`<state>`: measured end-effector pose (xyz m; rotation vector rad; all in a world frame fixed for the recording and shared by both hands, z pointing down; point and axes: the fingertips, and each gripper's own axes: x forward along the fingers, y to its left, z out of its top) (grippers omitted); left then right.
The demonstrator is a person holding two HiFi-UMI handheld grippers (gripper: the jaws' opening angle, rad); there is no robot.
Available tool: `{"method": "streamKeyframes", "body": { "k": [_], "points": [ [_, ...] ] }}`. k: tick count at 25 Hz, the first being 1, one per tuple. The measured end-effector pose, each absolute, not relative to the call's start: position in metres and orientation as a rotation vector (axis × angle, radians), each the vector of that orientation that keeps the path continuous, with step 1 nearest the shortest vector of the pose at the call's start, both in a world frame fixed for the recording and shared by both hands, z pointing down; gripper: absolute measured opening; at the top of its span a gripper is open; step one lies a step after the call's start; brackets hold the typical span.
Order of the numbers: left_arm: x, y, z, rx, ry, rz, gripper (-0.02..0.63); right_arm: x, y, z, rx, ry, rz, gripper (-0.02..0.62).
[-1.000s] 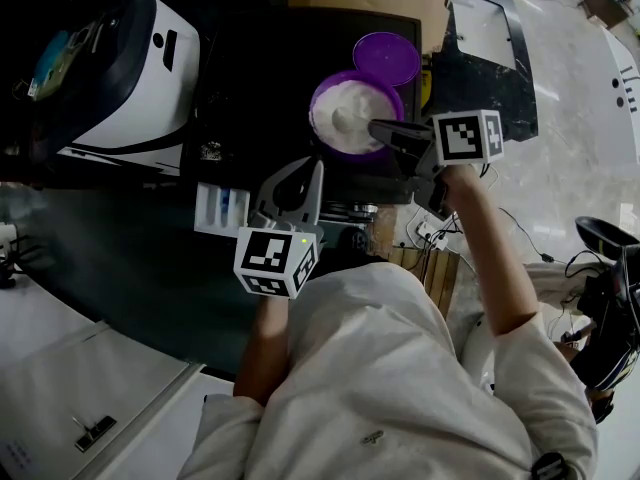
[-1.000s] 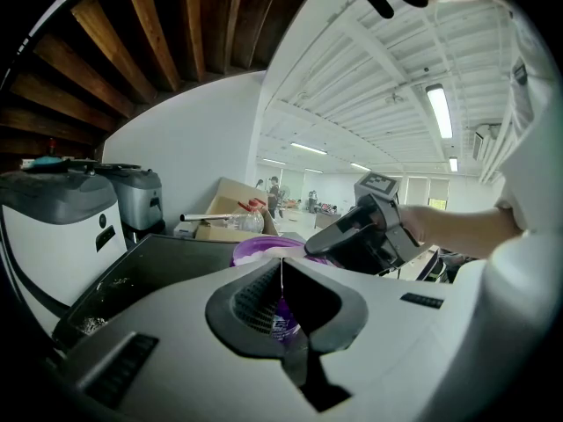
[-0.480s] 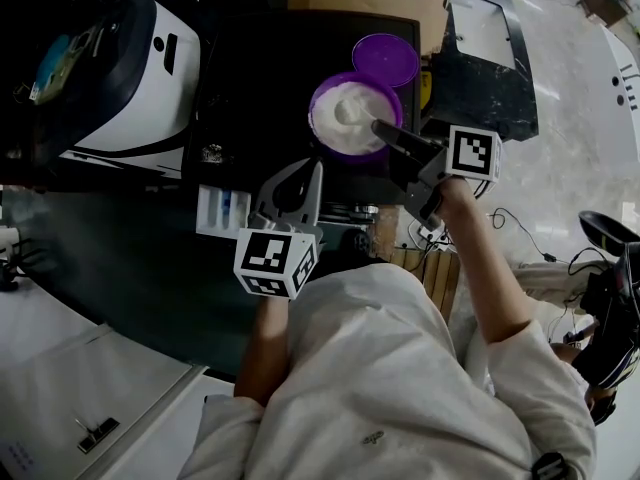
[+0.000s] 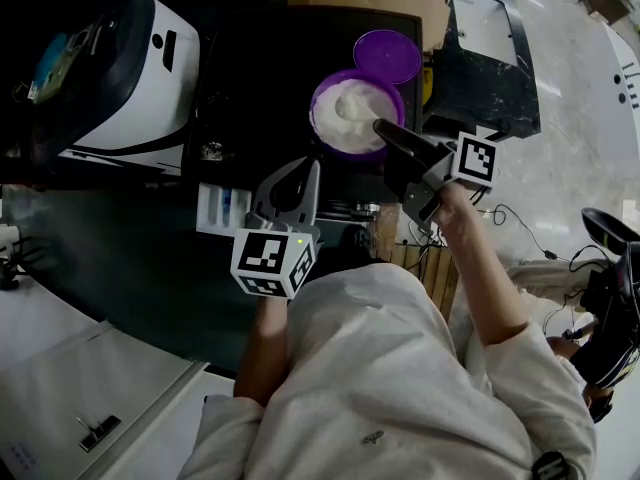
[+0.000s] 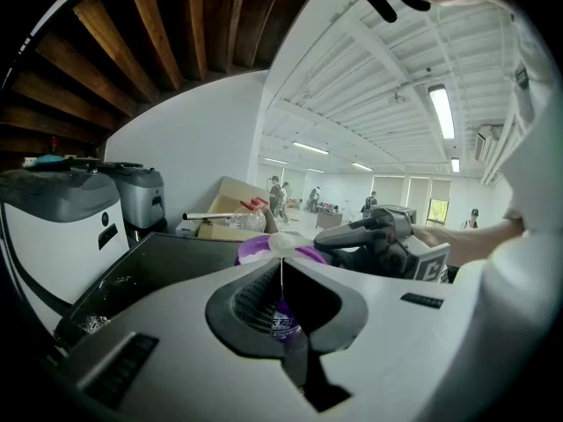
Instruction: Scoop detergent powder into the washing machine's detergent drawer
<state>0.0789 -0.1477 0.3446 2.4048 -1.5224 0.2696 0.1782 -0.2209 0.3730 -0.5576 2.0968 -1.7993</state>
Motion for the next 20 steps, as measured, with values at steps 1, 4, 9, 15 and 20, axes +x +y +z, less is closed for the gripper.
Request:
{"method": "streamKeyframes", "body": {
  "k": [1,4,9,15,20],
  "points": [
    [0.079,-0.148,0.345,2.402,-1.523,0.268,0.02,0.178,-0.221,0.374,-0.55,2.084,-1.803,0.011],
    [0.079,-0.149,0.347,2.392,-1.527,0.267,0.02,0.179,-0.221,0.374,-0.52,2.024,-1.81,0.011],
    [0.08,-0.148,0.351,2.381,-1.534,0.265,0.02,0.182,-0.218,0.372,-0.477,1.984,-1.802,0.011],
    [0.083,-0.142,0.352,2.38,-1.537,0.271,0.02,0.181,-0.212,0.363,-0.429,1.972,-1.787,0.011],
    [0.076,-0.137,0.351,2.372,-1.556,0.258,0.02,0.173,-0.202,0.355,-0.398,2.009,-1.761,0.011]
  ]
}}
